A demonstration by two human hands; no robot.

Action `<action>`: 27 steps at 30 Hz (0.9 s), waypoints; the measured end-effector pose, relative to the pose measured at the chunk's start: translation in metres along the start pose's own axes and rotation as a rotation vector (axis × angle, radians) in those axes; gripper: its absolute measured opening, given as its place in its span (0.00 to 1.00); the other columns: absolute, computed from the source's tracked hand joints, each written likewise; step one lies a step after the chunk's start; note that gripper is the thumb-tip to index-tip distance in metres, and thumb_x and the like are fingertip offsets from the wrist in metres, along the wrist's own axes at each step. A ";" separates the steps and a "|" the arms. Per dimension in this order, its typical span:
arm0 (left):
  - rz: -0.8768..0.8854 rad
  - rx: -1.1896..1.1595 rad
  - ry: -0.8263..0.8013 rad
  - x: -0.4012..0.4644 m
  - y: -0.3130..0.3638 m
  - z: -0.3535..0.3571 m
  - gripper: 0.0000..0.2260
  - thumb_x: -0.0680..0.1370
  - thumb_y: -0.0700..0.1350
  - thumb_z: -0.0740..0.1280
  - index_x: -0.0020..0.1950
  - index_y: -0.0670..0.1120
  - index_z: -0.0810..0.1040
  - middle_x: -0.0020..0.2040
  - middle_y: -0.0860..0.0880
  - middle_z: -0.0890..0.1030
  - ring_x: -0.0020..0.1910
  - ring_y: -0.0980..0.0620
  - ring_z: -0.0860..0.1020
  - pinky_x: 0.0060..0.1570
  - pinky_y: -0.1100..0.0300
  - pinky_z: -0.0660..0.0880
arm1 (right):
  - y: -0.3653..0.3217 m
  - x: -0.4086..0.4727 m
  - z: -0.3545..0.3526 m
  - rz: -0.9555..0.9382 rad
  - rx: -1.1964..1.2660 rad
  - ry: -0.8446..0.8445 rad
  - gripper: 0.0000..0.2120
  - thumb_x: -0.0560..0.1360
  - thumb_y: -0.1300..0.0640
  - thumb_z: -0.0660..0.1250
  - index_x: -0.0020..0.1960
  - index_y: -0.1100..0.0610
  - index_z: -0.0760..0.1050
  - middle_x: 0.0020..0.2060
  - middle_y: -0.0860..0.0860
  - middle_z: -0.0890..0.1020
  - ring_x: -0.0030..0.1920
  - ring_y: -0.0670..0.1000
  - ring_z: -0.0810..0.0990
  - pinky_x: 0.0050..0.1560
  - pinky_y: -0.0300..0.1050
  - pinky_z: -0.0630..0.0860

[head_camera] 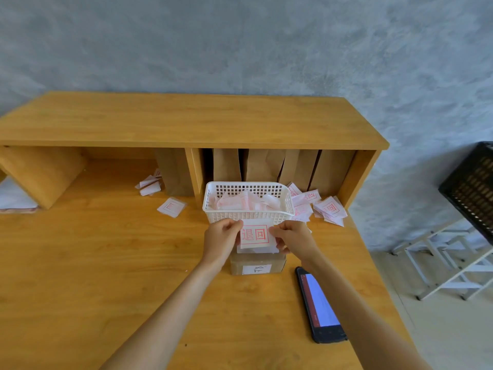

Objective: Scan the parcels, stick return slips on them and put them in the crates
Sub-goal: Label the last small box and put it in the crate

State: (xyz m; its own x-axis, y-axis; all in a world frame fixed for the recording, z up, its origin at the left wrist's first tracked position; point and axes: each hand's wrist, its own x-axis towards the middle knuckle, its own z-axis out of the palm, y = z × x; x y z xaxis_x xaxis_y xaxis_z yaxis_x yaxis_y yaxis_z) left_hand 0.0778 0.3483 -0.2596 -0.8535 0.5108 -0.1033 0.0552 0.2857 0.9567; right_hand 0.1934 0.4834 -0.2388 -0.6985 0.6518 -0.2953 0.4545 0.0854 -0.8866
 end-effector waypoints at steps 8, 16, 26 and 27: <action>0.283 0.462 -0.054 -0.016 -0.017 -0.001 0.15 0.79 0.43 0.66 0.33 0.40 0.72 0.29 0.45 0.76 0.26 0.56 0.68 0.26 0.63 0.63 | 0.016 -0.015 0.001 0.028 -0.133 0.022 0.09 0.76 0.62 0.66 0.38 0.63 0.74 0.30 0.51 0.79 0.29 0.45 0.76 0.28 0.33 0.69; 0.285 0.630 -0.133 -0.015 -0.029 0.002 0.17 0.80 0.45 0.63 0.32 0.48 0.66 0.31 0.52 0.72 0.28 0.56 0.68 0.27 0.62 0.61 | 0.033 -0.011 0.008 0.060 -0.280 0.039 0.12 0.74 0.60 0.66 0.39 0.70 0.78 0.40 0.63 0.83 0.30 0.50 0.70 0.30 0.41 0.65; 0.243 0.635 -0.122 -0.014 -0.032 0.006 0.15 0.81 0.45 0.63 0.34 0.45 0.70 0.29 0.52 0.72 0.27 0.57 0.67 0.26 0.63 0.61 | 0.039 -0.003 0.015 0.051 -0.399 0.059 0.11 0.73 0.59 0.65 0.33 0.57 0.72 0.39 0.58 0.84 0.32 0.50 0.74 0.32 0.44 0.70; 0.240 0.637 -0.124 -0.013 -0.031 0.006 0.15 0.81 0.45 0.63 0.34 0.46 0.70 0.29 0.53 0.72 0.26 0.57 0.67 0.26 0.64 0.60 | 0.039 -0.003 0.015 0.048 -0.410 0.064 0.11 0.73 0.59 0.65 0.32 0.57 0.72 0.38 0.58 0.84 0.32 0.50 0.74 0.32 0.44 0.70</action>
State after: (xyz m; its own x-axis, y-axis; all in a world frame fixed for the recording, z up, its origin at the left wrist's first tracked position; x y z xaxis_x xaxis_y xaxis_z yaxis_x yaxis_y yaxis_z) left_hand 0.0905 0.3374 -0.2894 -0.7159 0.6977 0.0247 0.5615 0.5543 0.6144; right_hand 0.2050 0.4733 -0.2781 -0.6411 0.7068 -0.2990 0.6773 0.3379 -0.6535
